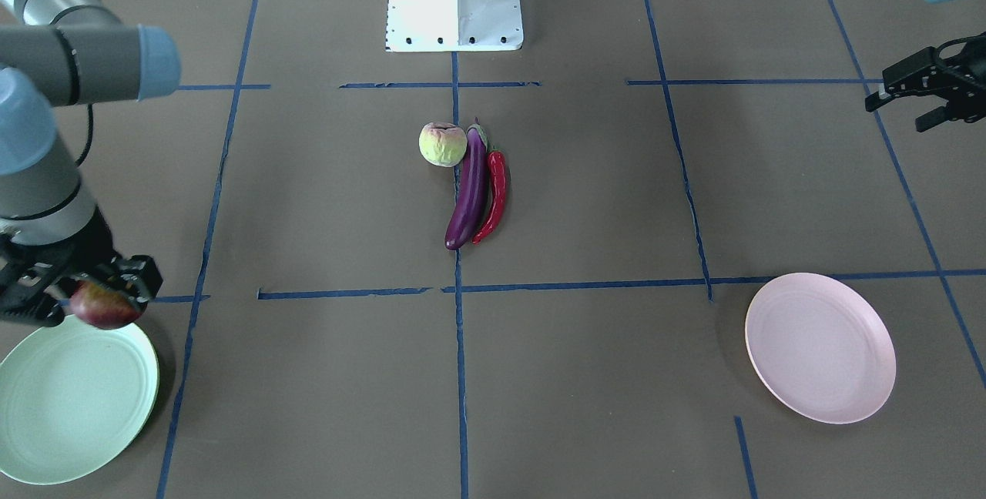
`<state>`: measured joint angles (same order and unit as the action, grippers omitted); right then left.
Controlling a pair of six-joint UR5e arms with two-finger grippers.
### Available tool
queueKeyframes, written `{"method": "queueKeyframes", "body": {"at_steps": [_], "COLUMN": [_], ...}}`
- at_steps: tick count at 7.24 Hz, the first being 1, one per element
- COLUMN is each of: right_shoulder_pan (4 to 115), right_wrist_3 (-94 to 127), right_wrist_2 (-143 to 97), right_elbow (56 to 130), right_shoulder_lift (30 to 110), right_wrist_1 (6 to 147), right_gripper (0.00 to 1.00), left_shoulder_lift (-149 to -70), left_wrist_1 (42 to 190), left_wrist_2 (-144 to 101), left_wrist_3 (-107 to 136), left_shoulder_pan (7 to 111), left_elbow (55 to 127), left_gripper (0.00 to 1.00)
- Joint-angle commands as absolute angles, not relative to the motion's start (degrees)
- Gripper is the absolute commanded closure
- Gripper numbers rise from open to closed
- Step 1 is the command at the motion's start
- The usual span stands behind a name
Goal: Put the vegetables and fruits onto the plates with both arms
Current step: 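Carry the pear to the green plate while the left gripper reaches the eggplant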
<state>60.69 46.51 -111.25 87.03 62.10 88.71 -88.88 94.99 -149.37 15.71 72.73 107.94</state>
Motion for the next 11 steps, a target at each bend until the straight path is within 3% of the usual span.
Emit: {"method": "queueKeyframes", "body": {"at_steps": [1,2,3,6,8,11], "right_shoulder_pan": [65.39,65.56,65.74,65.92,65.92,65.92], "right_wrist_3": [39.14,38.68,38.58,38.67,39.02,39.20], "right_wrist_2": [-114.52,-114.17,-114.17,-118.63,-122.59,-124.80], "right_elbow": [71.94,70.24,70.05,75.21,78.21,79.45], "right_shoulder_lift": [62.14,62.05,62.22,64.16,65.48,65.74], "right_wrist_1": [75.09,74.19,73.40,69.52,69.70,69.70], "right_gripper": [0.98,0.88,0.02,0.00,0.00,0.00], "left_shoulder_lift": [-99.95,-106.37,-112.00,-125.92,-127.78,-136.29], "left_wrist_1": [101.07,100.99,100.99,101.16,105.00,108.98], "left_wrist_2": [-148.80,-142.71,-133.51,-116.33,-113.38,-109.71], "left_wrist_3": [37.95,46.67,56.07,67.31,67.59,67.50], "left_shoulder_pan": [61.50,54.48,46.92,32.73,31.46,30.24], "left_elbow": [107.32,106.53,106.35,95.84,92.31,80.27], "left_gripper": [0.00,0.00,0.00,0.00,0.00,0.03]}}
